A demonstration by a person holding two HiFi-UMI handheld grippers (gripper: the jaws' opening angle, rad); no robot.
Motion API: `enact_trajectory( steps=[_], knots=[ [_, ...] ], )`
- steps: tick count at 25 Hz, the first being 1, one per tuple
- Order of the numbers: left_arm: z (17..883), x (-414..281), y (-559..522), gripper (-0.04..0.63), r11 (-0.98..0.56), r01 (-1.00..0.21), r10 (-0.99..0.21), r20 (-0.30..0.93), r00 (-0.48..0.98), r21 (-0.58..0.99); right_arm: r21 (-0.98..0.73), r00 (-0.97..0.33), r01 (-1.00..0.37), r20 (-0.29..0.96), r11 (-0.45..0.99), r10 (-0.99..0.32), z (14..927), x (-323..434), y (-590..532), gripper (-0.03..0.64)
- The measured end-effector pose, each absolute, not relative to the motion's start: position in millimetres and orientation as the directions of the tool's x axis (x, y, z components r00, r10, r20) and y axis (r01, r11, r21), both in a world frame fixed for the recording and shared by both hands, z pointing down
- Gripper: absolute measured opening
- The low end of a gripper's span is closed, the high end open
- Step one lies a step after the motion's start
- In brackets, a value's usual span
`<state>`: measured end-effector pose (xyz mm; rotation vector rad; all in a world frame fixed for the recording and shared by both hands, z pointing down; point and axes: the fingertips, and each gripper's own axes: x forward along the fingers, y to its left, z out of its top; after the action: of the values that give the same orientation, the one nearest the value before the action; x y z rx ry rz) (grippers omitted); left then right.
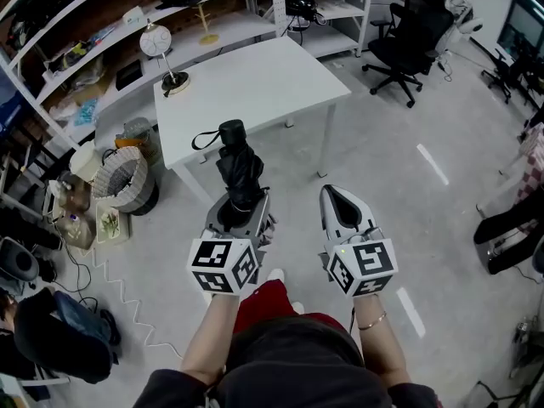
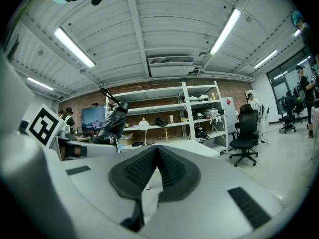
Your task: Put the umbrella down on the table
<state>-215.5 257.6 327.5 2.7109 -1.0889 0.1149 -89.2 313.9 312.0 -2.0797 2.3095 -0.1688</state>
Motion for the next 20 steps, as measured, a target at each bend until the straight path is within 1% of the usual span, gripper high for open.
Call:
enact_trajectory(
  steps=[5, 10, 20],
  knots=[
    [331.2, -199.9, 234.1, 0.202, -0.702, -0.693, -0.676, 0.153, 0.721, 0.163, -0.095, -0.067, -0.993, 0.042, 0.063, -0.997, 313.5, -66.6, 298.4, 0.015],
    [340.3, -186.6, 195.2, 0.202, -0.699, -0.694, -0.675, 0.161, 0.72, 0.172, -0.096, -0.065, -0.994, 0.056, 0.059, -0.996, 320.6, -51.9, 264.6, 0.015],
    [353.9, -139.7, 67.5, 0.202, -0.695, -0.693, -0.668, 0.185, 0.721, 0.19, -0.106, -0.027, -0.994, 0.069, 0.02, -0.997, 328.8, 2.1, 146.1, 0.015]
  ],
)
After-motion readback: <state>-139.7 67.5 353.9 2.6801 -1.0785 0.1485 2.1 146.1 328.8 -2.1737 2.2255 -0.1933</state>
